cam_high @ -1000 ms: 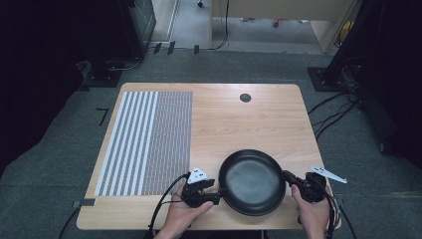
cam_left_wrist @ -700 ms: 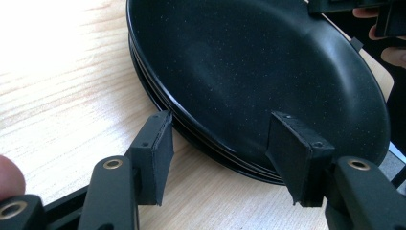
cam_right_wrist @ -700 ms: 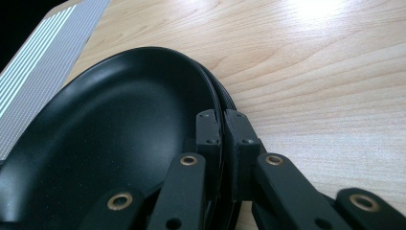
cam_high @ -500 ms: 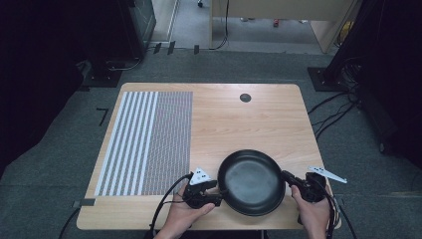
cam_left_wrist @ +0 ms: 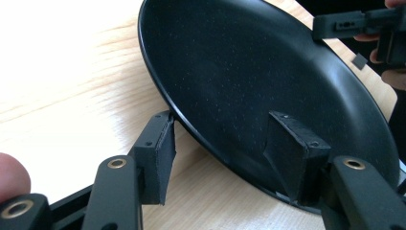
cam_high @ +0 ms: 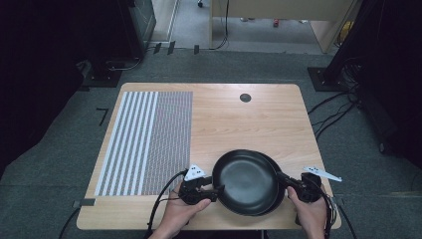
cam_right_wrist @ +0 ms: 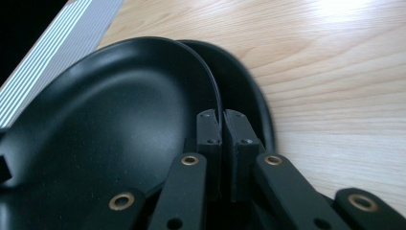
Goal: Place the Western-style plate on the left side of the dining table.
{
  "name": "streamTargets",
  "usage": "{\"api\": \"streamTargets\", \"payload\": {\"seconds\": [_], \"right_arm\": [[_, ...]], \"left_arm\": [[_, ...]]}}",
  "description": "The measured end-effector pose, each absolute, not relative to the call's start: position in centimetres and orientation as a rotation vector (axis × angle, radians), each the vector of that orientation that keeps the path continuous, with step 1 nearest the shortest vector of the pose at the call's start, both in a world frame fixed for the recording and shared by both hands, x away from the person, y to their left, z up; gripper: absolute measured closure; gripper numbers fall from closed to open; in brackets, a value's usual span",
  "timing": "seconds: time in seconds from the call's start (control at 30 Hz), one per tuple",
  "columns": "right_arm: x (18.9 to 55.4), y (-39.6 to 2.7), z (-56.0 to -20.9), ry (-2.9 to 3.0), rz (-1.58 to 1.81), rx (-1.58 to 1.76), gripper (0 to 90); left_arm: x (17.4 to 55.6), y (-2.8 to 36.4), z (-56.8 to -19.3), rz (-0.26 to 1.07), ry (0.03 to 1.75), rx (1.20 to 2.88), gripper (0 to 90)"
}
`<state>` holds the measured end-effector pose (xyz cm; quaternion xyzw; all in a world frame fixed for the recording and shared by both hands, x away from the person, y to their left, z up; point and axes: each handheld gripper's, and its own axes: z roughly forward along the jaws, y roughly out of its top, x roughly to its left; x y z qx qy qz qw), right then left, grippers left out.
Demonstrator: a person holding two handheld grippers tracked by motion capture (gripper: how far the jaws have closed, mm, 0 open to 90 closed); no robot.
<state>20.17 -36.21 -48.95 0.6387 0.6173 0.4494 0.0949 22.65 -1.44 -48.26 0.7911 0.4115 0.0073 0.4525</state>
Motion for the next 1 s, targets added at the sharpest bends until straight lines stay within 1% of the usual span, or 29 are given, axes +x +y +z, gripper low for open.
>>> {"api": "streamTargets", "payload": {"seconds": [0.1,0.17,0.2,0.23,0.27,0.33,0.43,0.47,0.63,0.77,0.87,0.93,1.0], "right_arm": [[20.2,-35.8,-48.9,1.845,1.324,1.876,87.3],[20.2,-35.7,-48.9,1.845,1.319,1.873,87.5],[20.2,-35.7,-48.9,1.842,1.325,1.876,87.5],[20.2,-35.7,-48.9,1.842,1.325,1.876,87.5],[20.2,-35.7,-48.9,1.841,1.327,1.878,87.5],[20.2,-35.8,-49.0,1.829,1.342,1.896,87.1],[20.3,-35.7,-49.2,1.825,1.35,1.916,85.7],[20.5,-35.6,-49.5,1.825,1.356,1.936,83.3],[20.7,-35.3,-50.4,1.777,1.419,2.014,79.8],[20.9,-35.4,-50.9,1.739,1.482,2.064,80.7],[20.8,-35.4,-50.9,1.699,1.502,2.112,81.7],[20.8,-35.3,-50.9,1.697,1.5,2.111,81.8],[20.5,-35.2,-50.7,1.664,1.559,2.122,83.4]], "left_arm": [[22.8,-1.2,-48.0,0.017,1.024,1.953,46.3],[22.8,-1.0,-47.9,0.03,1.029,1.963,49.6],[22.8,-0.8,-47.7,0.036,1.038,1.966,54.0],[22.8,-0.8,-47.7,0.036,1.038,1.966,56.3],[22.8,-0.7,-47.7,0.039,1.041,1.967,56.3],[22.9,-0.4,-47.6,0.034,1.048,1.962,59.6],[22.9,-0.5,-47.6,0.029,1.053,1.961,60.4],[22.8,-0.5,-47.6,0.033,1.053,1.961,61.0],[22.9,-0.3,-47.6,0.016,1.053,1.952,61.2],[22.8,-0.2,-47.6,0.009,1.058,1.948,61.7],[23.0,0.1,-47.7,-0.032,1.08,1.925,63.2],[23.0,0.2,-47.7,-0.037,1.089,1.924,63.8],[23.1,0.4,-47.6,-0.031,1.101,1.92,66.6]]}}
